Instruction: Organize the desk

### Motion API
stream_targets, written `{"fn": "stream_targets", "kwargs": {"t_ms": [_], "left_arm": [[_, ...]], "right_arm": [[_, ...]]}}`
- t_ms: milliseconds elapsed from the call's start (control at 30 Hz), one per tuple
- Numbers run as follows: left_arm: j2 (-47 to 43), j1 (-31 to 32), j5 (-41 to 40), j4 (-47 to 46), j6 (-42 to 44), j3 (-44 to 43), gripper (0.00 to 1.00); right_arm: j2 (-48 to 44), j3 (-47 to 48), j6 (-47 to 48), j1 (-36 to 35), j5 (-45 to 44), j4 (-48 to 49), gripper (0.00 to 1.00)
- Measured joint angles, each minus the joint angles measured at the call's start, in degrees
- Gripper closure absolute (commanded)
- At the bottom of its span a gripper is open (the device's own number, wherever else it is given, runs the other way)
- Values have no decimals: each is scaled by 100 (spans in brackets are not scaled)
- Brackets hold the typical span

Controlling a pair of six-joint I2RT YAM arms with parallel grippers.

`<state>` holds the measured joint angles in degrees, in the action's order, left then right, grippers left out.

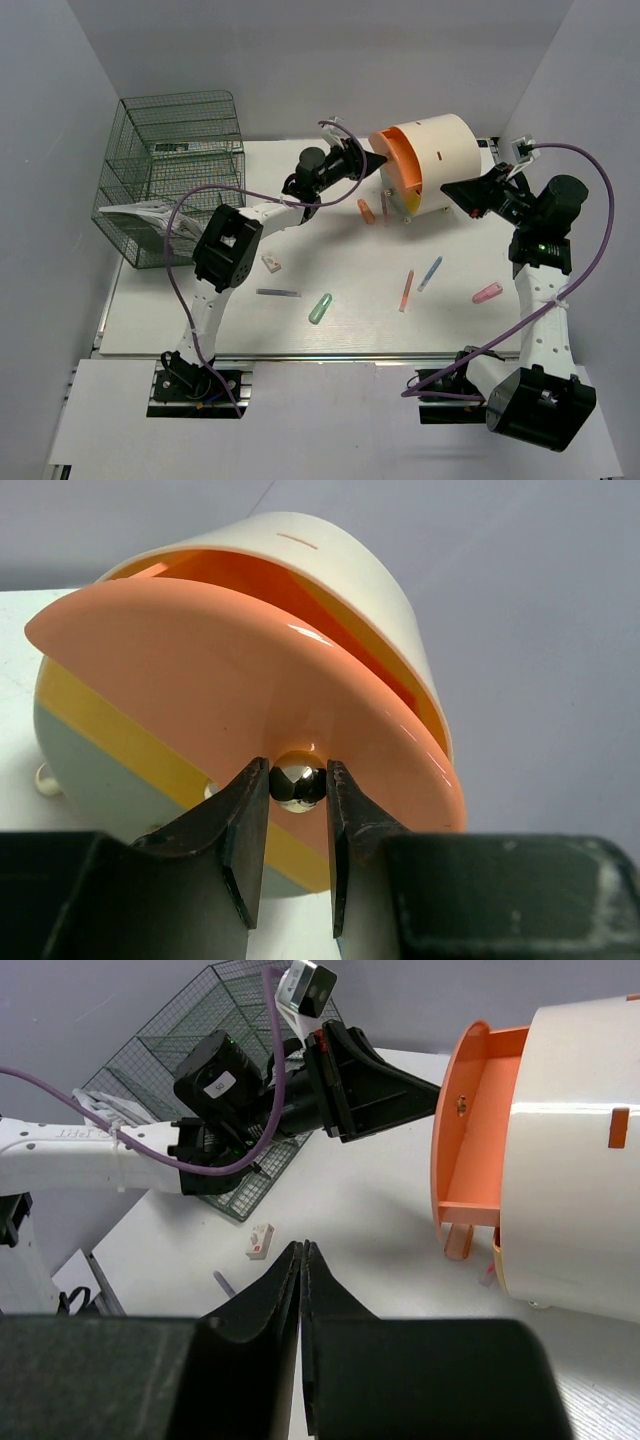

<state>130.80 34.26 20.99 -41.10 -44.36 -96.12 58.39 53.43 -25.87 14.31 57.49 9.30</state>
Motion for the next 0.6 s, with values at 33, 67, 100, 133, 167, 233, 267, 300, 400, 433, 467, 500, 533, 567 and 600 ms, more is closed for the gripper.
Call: {"fn": "stream_targets", "kwargs": {"t_ms": [33,67,100,133,167,233,267,300,400,433,467,500,533,567,600], "left_arm": [[-59,-17,-2,-13,7,101,76],[-109,-33,-2,-17,13,173,76],[-151,-48,0,-28,17,236,76],[-190,-68,0,-52,22,297,76],[-223,-79,-2,-72,22,363,75],[-278,-103,-2,-103,24,461,70],[-302,-114,2,-103,28,490,55],[-319,-120,2,-90,55,496,48],[-321,-142,17,20,105,496,27],[-321,-149,31,72,125,496,25],[-321,-153,37,114,125,496,24],[-321,-153,42,138,118,496,20],[-321,-153,46,164,127,496,19],[-321,-155,46,186,136,496,18],[-321,-157,44,214,140,496,17]], "right_arm": [[2,0,-11,2,7,11,93],[0,0,-28,7,17,31,91],[-2,0,-37,9,20,46,90],[-7,-2,-55,13,31,70,87],[-7,-4,-66,17,42,96,79],[-9,-20,-85,22,79,146,71],[-11,-39,-94,22,98,181,61],[-13,-63,-111,22,120,190,56],[-17,-92,-103,22,181,229,44],[-17,-94,-87,22,205,249,43],[-20,-94,-74,22,234,267,42],[-17,-94,-68,22,264,271,41],[-17,-94,-61,22,280,273,40],[-17,-94,-59,22,299,278,40],[-17,-94,-52,22,317,278,40]]}}
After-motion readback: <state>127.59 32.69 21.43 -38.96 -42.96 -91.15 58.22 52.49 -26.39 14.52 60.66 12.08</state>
